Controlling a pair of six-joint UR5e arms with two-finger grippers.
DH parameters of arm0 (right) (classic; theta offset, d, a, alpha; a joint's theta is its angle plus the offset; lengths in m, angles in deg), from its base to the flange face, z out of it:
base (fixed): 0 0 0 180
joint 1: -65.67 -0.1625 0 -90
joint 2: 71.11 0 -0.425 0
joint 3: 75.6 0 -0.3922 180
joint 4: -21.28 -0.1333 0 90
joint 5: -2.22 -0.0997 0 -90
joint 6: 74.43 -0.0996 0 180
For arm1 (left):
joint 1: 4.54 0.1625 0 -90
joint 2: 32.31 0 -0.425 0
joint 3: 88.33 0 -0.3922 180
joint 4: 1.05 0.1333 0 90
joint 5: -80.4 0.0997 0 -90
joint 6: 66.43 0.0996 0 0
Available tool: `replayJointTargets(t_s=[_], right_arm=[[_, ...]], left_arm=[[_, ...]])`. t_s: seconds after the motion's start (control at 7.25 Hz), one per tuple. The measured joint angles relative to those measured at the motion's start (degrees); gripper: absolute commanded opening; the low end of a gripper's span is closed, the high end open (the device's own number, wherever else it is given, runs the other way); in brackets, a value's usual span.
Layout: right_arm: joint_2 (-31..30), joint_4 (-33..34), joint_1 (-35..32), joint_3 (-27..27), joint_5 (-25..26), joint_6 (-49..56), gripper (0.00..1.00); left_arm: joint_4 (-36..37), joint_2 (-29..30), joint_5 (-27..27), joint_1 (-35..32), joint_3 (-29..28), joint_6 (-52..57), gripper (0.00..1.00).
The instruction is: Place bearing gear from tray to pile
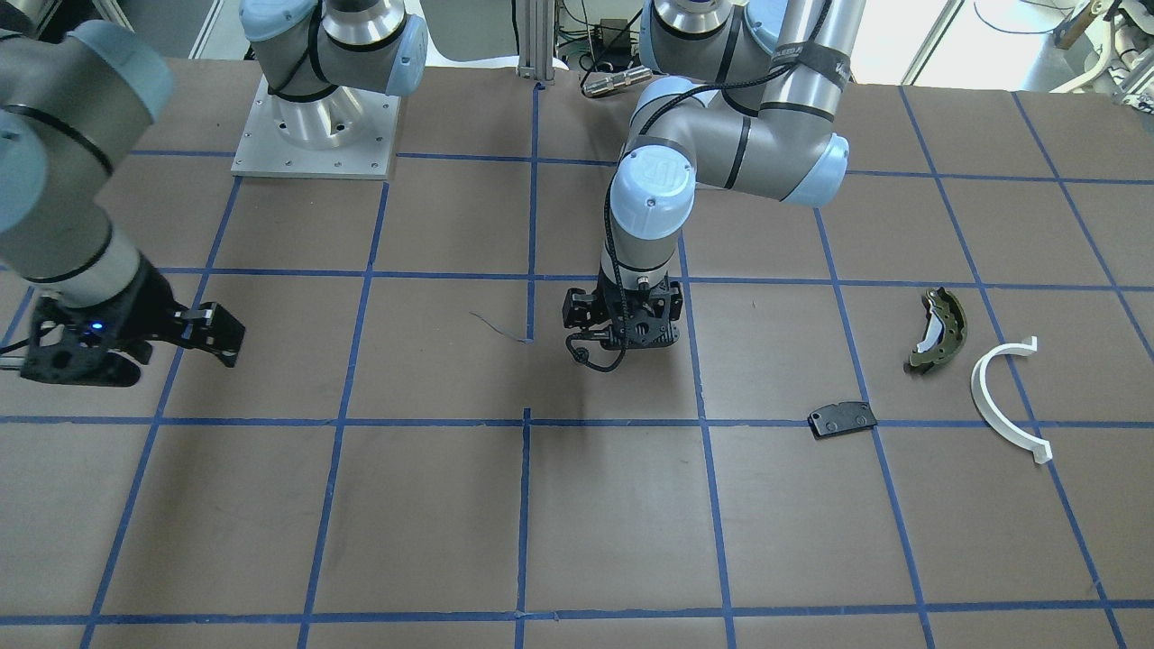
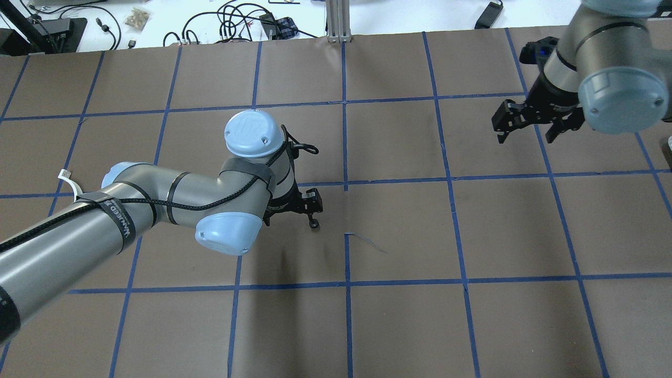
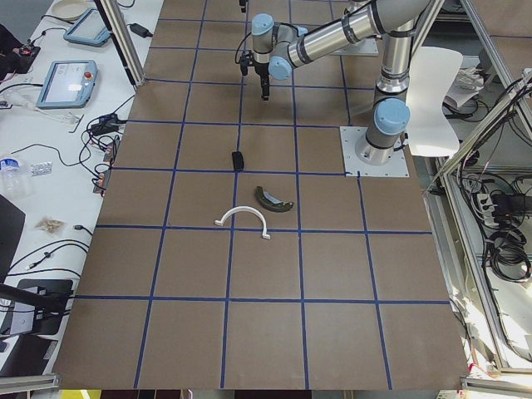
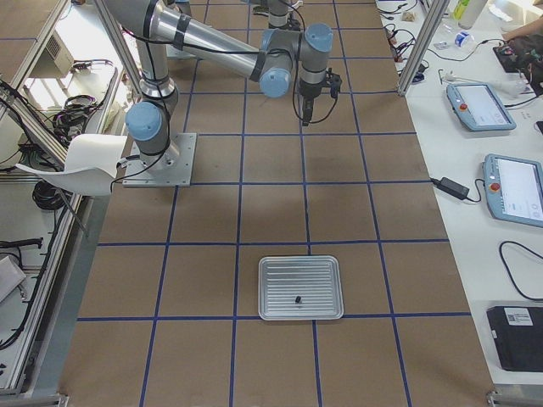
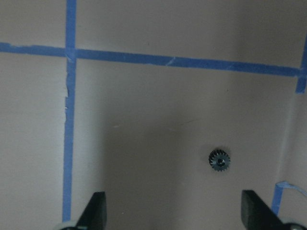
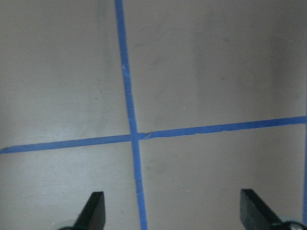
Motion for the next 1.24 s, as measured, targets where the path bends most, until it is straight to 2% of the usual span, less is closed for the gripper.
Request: replayJointTargets(t_s=[0.55,0.69,0.83,0.97,1.1,1.24], right_arm=[[0.6,0.87,22.14,-0.24,0.01,35.03,1.0],[1.47,1.95,26.51,-0.64,-0.04,42.02,1.0],[3.26,3.35,30.24,-1.71,-0.06,48.5,1.0],[6.01,4.33,32.83,-3.82,-0.09,54.04,1.0],[9.67,5.06,34.6,-7.12,-0.1,58.58,1.0],[13.7,5.6,35.94,-11.0,-0.11,62.39,1.0]], left_arm=[[6.92,3.98,-0.1,-2.41,0.5,-3.31,1.0],[8.41,4.9,-0.08,-2.89,0.48,-3.62,0.93],[9.26,5.5,-0.02,-3.2,0.48,-3.38,0.39],[9.73,5.74,0.12,-3.35,0.47,-2.62,0.08],[10.09,5.78,0.33,-3.39,0.42,-2.04,0.0],[10.25,5.83,0.44,-3.4,0.4,-1.83,0.0]])
